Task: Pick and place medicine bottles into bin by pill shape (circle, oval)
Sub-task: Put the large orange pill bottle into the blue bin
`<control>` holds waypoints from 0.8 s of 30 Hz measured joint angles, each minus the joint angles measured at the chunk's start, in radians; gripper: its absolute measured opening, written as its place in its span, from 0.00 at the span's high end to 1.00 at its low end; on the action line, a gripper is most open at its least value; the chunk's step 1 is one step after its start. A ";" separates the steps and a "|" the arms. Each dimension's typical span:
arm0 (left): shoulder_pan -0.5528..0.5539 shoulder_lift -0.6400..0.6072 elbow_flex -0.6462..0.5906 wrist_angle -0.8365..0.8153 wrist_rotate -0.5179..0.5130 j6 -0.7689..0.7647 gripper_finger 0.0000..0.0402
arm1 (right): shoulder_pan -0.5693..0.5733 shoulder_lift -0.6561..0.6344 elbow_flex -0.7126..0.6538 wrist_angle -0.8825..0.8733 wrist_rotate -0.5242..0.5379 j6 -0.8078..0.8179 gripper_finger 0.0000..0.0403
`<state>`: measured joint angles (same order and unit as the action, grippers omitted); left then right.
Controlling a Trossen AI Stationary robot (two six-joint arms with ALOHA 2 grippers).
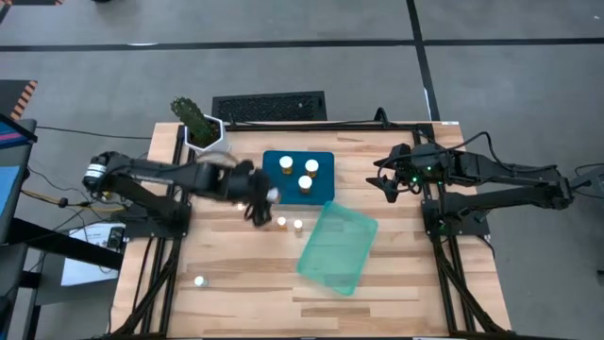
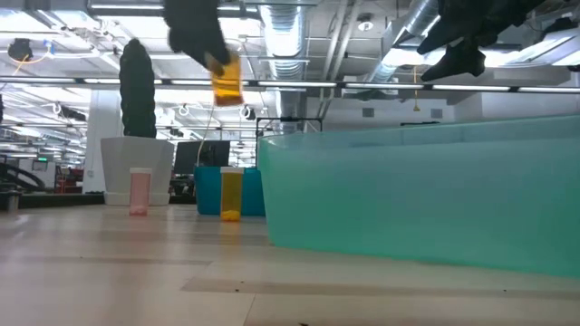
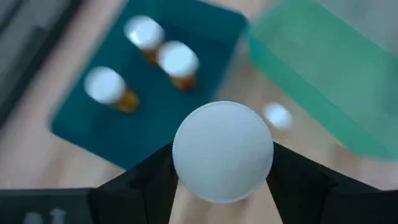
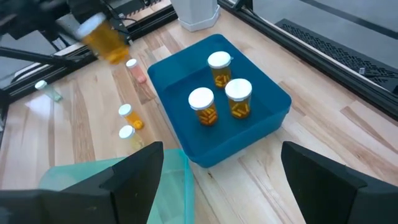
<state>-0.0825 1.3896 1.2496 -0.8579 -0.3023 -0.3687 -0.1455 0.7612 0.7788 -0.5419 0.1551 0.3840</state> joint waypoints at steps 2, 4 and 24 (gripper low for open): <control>0.078 0.018 0.005 0.024 0.003 0.062 0.48 | 0.000 0.000 0.000 0.000 0.000 0.000 0.17; 0.148 0.041 0.007 0.023 0.007 0.114 0.48 | 0.000 0.000 0.000 -0.001 0.001 0.000 0.17; 0.309 0.412 0.008 0.162 0.149 0.280 0.47 | -0.001 0.000 0.000 -0.007 0.003 0.000 0.17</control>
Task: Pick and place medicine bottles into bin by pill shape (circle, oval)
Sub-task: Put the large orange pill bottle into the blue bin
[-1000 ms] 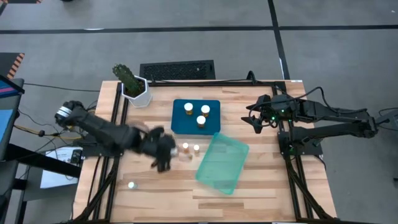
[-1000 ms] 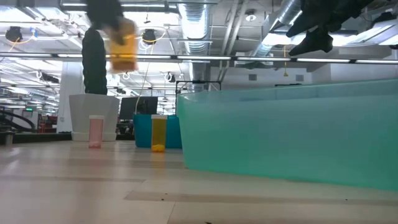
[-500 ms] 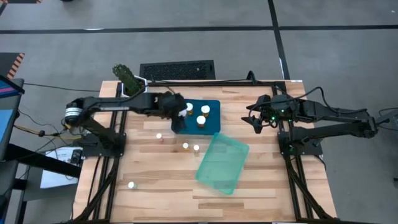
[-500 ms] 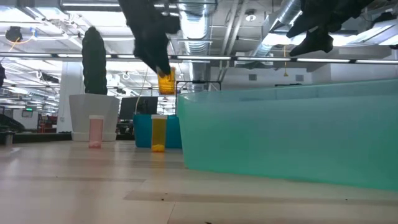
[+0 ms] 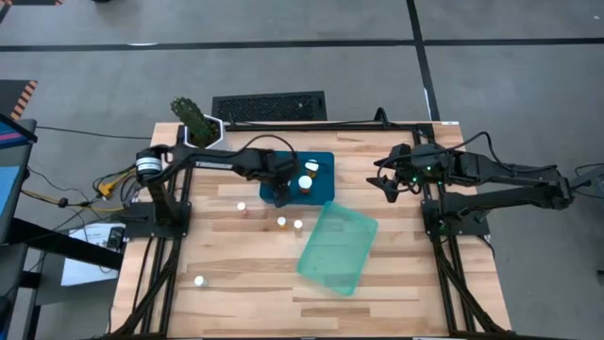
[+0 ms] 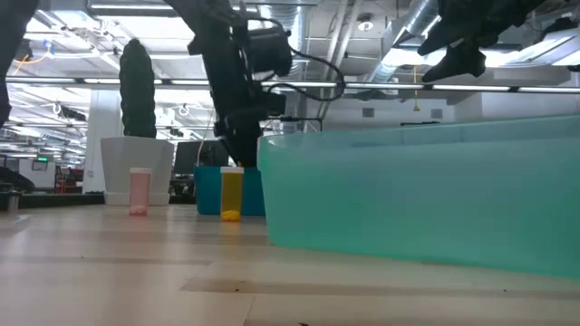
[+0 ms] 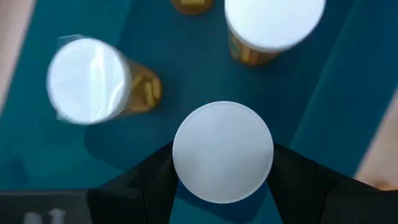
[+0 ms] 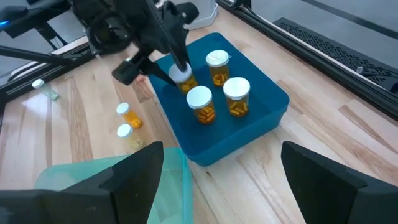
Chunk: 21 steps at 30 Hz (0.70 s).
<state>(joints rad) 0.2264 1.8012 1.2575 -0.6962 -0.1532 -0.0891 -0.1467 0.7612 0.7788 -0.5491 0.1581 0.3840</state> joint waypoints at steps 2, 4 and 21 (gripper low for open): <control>0.000 0.017 0.000 0.016 -0.003 -0.001 0.47 | 0.000 0.000 0.000 0.000 0.000 0.000 0.17; 0.000 0.022 0.000 0.037 -0.009 -0.001 0.47 | 0.000 0.000 0.000 -0.002 0.000 0.000 0.17; -0.004 0.022 0.001 0.064 -0.019 0.043 0.31 | 0.000 0.000 0.000 -0.019 0.000 0.001 0.17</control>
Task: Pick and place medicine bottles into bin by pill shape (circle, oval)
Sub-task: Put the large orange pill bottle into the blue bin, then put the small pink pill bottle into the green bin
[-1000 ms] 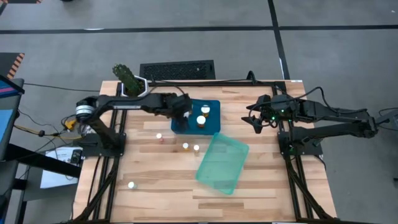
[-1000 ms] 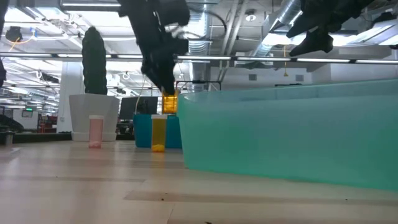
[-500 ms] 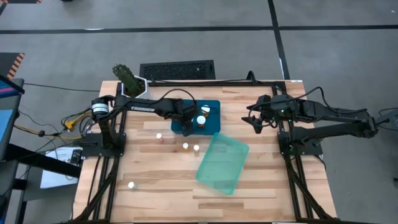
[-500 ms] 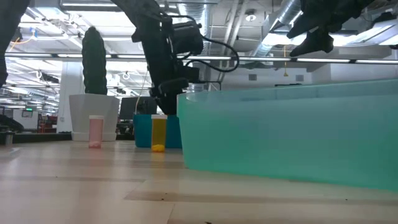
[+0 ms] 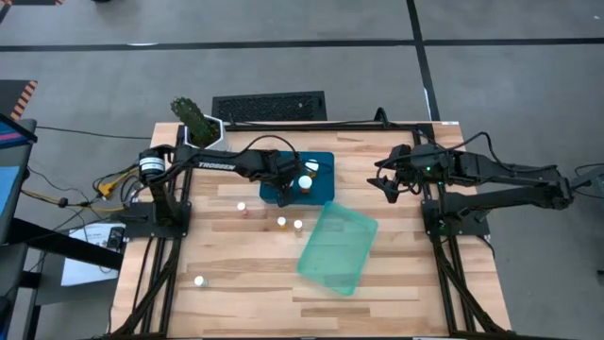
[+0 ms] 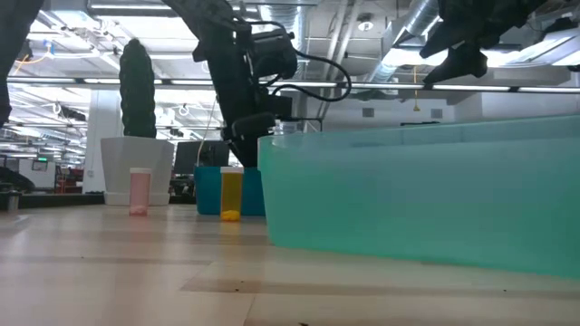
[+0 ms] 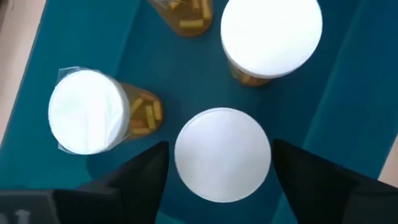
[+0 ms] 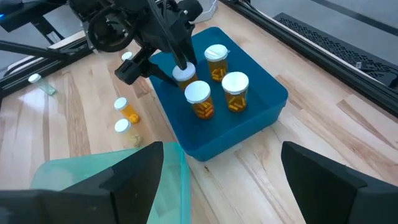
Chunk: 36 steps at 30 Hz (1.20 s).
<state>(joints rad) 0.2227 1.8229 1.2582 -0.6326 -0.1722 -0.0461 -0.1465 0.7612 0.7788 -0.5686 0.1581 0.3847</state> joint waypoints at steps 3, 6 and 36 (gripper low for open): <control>0.000 0.000 0.026 -0.039 0.006 0.005 0.28 | 0.000 0.000 0.000 0.000 0.000 0.000 0.17; -0.001 0.000 0.074 -0.103 0.008 0.018 0.27 | 0.000 0.000 0.000 0.000 0.000 0.000 0.17; -0.248 -0.715 -0.330 -0.307 -0.017 -0.384 0.26 | 0.000 0.000 0.000 -0.008 0.000 -0.002 0.17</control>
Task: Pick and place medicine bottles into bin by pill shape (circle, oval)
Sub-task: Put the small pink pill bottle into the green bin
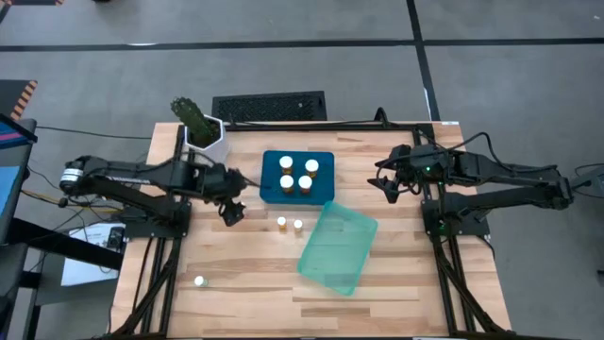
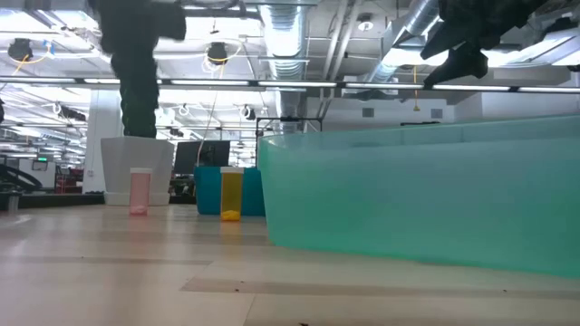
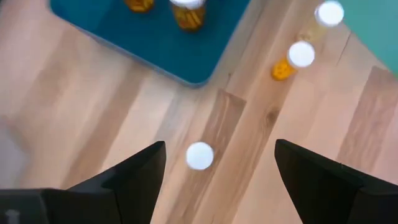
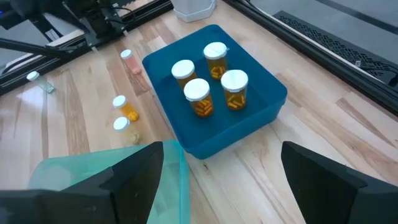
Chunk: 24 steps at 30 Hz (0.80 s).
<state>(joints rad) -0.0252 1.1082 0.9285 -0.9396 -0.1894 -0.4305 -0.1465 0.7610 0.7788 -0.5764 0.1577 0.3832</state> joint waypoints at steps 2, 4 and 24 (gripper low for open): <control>-0.015 -0.005 -0.077 0.090 -0.005 0.002 0.27 | 0.000 0.000 0.000 0.000 0.000 0.000 0.17; -0.025 -0.005 -0.135 0.165 -0.026 0.012 0.27 | 0.000 0.000 0.000 0.000 0.000 0.000 0.17; -0.033 0.004 -0.315 0.316 -0.076 0.022 0.27 | 0.000 0.000 0.000 0.001 0.000 0.001 0.17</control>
<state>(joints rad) -0.0578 1.1122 0.6131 -0.6233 -0.2650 -0.4080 -0.1467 0.7609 0.7788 -0.5754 0.1577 0.3843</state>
